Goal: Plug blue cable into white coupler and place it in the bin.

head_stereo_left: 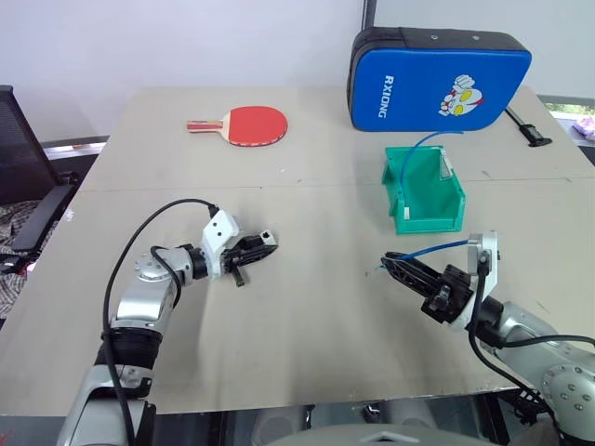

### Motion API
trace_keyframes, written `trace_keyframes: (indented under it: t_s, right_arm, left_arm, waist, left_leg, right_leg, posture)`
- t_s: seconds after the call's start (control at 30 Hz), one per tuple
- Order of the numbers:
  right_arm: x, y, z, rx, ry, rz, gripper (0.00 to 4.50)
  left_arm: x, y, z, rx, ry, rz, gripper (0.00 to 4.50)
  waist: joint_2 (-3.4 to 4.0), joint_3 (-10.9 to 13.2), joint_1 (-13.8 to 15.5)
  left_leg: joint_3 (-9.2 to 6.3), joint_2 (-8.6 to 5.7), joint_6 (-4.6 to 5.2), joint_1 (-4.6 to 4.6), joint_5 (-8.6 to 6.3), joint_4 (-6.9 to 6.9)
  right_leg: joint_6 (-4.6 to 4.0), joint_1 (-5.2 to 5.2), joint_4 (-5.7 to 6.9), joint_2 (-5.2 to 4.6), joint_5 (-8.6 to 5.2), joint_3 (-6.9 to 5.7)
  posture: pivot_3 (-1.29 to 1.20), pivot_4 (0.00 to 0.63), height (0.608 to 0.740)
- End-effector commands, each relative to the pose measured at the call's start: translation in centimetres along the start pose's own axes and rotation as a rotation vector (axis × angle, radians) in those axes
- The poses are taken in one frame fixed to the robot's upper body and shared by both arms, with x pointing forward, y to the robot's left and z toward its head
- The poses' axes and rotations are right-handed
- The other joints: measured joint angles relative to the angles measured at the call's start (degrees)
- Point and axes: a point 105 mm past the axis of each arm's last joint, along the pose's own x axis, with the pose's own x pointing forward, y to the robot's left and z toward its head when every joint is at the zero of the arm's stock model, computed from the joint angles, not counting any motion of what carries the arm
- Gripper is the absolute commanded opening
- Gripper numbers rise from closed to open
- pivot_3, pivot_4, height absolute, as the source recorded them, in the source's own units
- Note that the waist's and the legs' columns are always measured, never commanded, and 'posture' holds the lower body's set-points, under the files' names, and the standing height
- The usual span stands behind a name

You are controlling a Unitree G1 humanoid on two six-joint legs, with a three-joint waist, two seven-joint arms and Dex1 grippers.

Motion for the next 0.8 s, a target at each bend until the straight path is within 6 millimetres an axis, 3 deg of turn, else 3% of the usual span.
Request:
trace_keyframes:
  t_s: [0.03,0.37,0.6,0.8]
  right_arm:
    - [0.2,0.8,1.6,-0.125,-0.043,0.036,0.0]
    - [3.5,0.2,0.6,-0.521,0.234,0.204,0.0]
    - [6.1,-1.7,0.1,-0.662,0.387,0.286,0.0]
    - [6.5,-3.1,-1.0,-0.686,0.484,0.311,0.0]
  left_arm:
    - [0.8,-1.5,0.6,0.025,-0.035,-0.128,0.51]
    - [7.5,-7.9,3.5,0.174,-0.037,-0.464,0.51]
    - [9.5,-8.4,4.1,0.245,0.014,-0.552,0.51]
    - [9.7,-8.5,4.6,0.256,0.017,-0.565,0.51]
  waist:
    - [0.0,0.0,0.0]
    - [-0.04,0.0,0.0]
    - [-0.04,0.0,-0.4]
    - [-0.04,0.0,-0.2]
  left_leg:
    - [0.01,0.0,0.0,0.0,0.0,0.0]
    - [0.01,-0.21,0.01,0.0,0.01,0.07]
    - [-0.05,-0.18,0.01,-0.05,0.01,0.07]
    - [-0.09,-0.18,0.02,-0.12,0.0,0.04]
  right_leg:
    - [0.0,0.0,0.0,0.0,0.0,0.0]
    - [0.0,0.03,0.0,0.03,0.01,0.03]
    - [-0.01,-0.04,0.02,0.19,0.01,0.0]
    - [-0.01,-0.07,0.01,0.11,0.01,-0.04]
  posture:
    - [0.0,0.15,0.74]
    - [0.0,0.15,0.74]
    - [0.0,0.15,0.74]
    - [0.0,0.15,0.74]
